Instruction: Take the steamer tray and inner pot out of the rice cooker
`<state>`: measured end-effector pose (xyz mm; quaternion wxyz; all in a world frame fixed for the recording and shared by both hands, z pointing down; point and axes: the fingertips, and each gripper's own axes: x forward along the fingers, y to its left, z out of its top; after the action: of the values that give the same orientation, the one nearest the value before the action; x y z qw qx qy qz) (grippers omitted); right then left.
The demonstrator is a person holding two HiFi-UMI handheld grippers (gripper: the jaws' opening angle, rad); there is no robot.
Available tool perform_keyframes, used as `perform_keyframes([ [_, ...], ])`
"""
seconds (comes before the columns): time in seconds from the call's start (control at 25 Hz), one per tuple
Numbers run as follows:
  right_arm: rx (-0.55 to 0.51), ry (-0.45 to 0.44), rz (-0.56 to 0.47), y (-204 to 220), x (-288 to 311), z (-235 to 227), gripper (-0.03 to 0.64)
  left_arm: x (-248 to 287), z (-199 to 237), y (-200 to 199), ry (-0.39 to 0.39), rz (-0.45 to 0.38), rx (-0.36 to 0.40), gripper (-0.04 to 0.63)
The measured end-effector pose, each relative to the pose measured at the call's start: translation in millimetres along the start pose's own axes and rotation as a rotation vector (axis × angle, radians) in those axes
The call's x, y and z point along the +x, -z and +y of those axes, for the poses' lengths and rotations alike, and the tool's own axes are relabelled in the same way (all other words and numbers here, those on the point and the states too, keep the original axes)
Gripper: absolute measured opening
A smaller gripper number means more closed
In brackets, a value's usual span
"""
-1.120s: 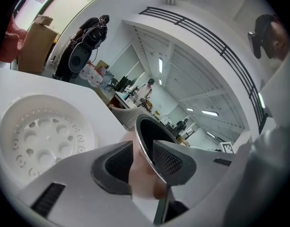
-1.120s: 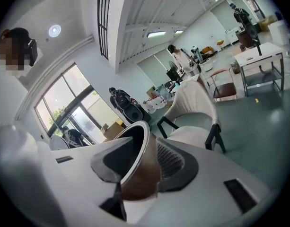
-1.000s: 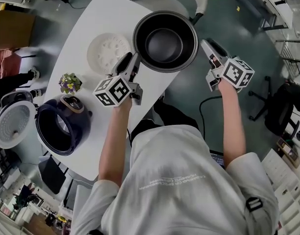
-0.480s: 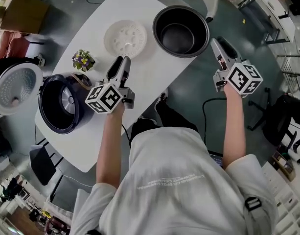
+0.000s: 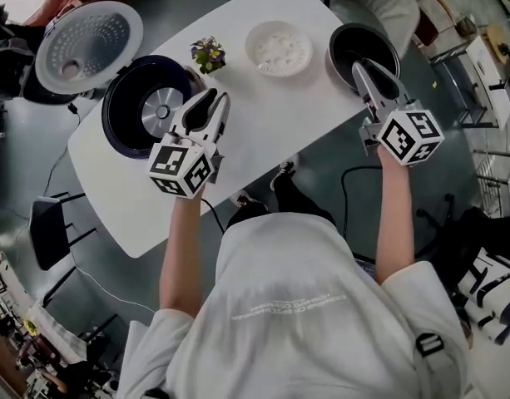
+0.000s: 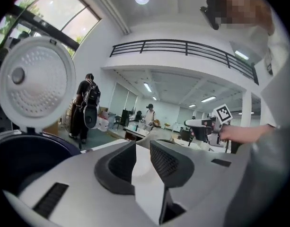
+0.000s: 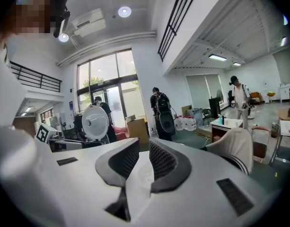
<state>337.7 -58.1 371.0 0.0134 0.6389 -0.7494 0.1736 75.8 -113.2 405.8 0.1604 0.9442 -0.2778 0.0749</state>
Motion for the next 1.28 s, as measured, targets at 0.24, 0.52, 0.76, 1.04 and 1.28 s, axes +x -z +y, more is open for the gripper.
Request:
perform_keyframes([
  [0.24, -0.107, -0.142, 0.023, -6, 32, 107, 0.052, -93, 56, -23, -0.183, -0.04, 0.081, 0.072],
  [0.52, -0.228, -0.323, 0.035, -9, 77, 197, 0.044, -176, 109, -46, -0.453, -0.063, 0.176, 0.027],
  [0.76, -0.312, -0.453, 0.026, -17, 107, 251, 0.043, -217, 116, -65, -0.568, -0.059, 0.268, 0.017],
  [1.04, -0.397, -0.541, 0.028, -30, 128, 278, 0.04, -229, 120, -77, -0.642, -0.069, 0.276, 0.018],
  [1.28, -0.449, -0.589, 0.026, -36, 135, 291, 0.039, -234, 122, -95, -0.687, -0.087, 0.301, 0.018],
])
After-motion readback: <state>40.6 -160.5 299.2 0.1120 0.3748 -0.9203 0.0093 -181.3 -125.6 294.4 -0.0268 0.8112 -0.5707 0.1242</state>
